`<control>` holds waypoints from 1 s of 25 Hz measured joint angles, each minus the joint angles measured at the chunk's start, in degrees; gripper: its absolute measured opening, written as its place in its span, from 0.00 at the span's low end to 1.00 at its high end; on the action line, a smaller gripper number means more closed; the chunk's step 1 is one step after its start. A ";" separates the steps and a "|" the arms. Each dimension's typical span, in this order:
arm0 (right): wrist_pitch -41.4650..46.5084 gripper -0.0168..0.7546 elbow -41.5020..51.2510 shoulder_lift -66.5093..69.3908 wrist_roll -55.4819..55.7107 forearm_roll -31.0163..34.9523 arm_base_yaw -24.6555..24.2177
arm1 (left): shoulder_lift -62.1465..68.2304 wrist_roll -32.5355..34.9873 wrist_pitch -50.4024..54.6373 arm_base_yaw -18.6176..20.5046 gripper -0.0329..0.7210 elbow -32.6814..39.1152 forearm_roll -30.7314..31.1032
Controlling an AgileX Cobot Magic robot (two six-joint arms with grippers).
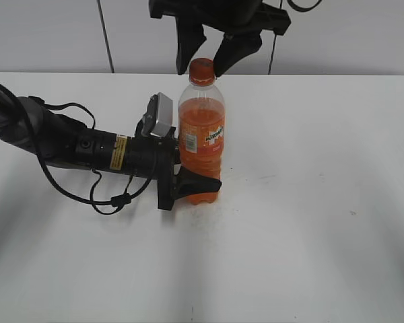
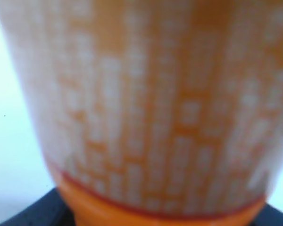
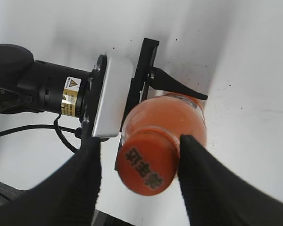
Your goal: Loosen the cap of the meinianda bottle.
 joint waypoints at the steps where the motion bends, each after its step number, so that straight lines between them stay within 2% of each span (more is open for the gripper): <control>1: 0.00 0.53 0.00 0.00 0.00 0.16 0.00 | 0.00 0.00 0.00 0.00 0.57 0.00 0.00; 7: 0.00 0.39 0.36 0.00 -0.50 0.00 0.00 | 0.00 0.00 0.00 0.00 0.57 0.00 0.00; 15: 0.00 0.39 0.36 0.00 -4.10 -0.05 0.00 | 0.00 -0.06 -0.05 0.00 0.57 0.00 0.00; 18: -0.11 0.39 0.36 -0.05 -13.54 0.17 0.00 | 0.00 -0.01 -0.05 0.00 0.57 0.00 0.00; 25: -0.16 0.38 0.41 -0.05 -43.50 0.62 0.00 | 0.00 0.30 -0.16 0.00 0.57 0.00 0.00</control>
